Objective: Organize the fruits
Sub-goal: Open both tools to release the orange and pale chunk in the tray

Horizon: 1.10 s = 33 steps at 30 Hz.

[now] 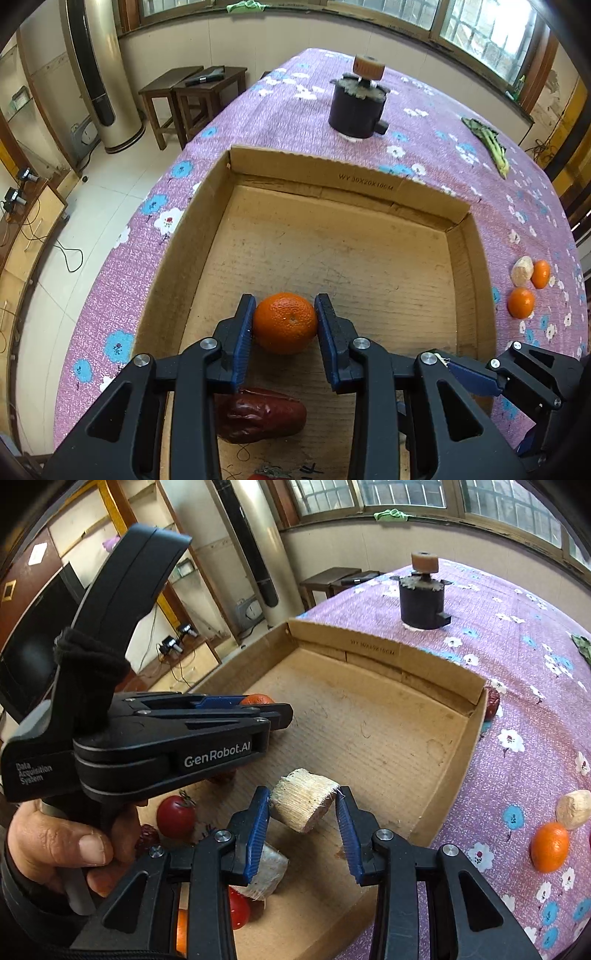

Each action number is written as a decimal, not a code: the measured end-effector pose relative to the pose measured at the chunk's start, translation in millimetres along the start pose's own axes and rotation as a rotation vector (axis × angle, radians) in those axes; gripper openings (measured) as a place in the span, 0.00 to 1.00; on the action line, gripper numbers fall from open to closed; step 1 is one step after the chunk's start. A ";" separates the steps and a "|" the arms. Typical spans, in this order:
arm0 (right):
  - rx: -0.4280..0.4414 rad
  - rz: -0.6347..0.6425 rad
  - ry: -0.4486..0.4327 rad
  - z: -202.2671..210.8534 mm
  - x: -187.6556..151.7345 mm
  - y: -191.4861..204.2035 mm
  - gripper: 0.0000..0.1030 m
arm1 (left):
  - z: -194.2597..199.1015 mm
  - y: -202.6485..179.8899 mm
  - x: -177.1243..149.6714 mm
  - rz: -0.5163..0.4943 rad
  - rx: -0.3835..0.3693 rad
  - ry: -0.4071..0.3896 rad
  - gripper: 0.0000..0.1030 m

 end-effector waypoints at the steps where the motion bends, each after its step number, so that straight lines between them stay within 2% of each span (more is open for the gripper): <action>1: -0.007 0.007 0.010 -2.8 -0.8 0.0 0.37 | 0.6 -0.2 0.0 -0.002 0.007 -0.003 0.31; 4: -0.035 0.033 0.026 -6.7 -1.0 2.1 0.38 | -1.0 0.8 -0.9 -0.004 0.038 0.006 0.40; 9: -0.055 0.033 0.016 -2.8 -1.2 0.4 0.45 | 2.2 5.5 -4.4 0.008 0.040 0.012 0.40; 16: -0.049 0.024 -0.019 18.9 -6.9 0.1 0.45 | 18.8 8.6 -5.6 0.026 0.032 -0.015 0.40; 19: -0.039 0.014 -0.044 35.3 -10.5 0.0 0.45 | 30.8 6.8 -5.6 0.037 0.017 -0.039 0.42; 22: -0.036 0.000 -0.073 52.7 -15.0 -2.8 0.45 | 41.4 1.7 -5.1 0.036 0.006 -0.064 0.55; 29: -0.046 -0.053 -0.132 90.8 -32.0 -19.2 0.45 | 59.6 -17.9 -7.6 0.013 -0.030 -0.094 0.55; 33: -0.070 -0.100 -0.178 114.1 -45.1 -34.6 0.45 | 70.2 -37.6 -10.2 0.010 -0.103 -0.110 0.55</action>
Point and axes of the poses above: each gripper's, at about its wrist camera, not at the fingertips, and z roughly against the way its jaws point, y to its left, x to its top, the point moved 6 cm from there along -z, roughly the way its jaws point, and after that the axes turned 7 degrees about x, right-handed, at the moved point
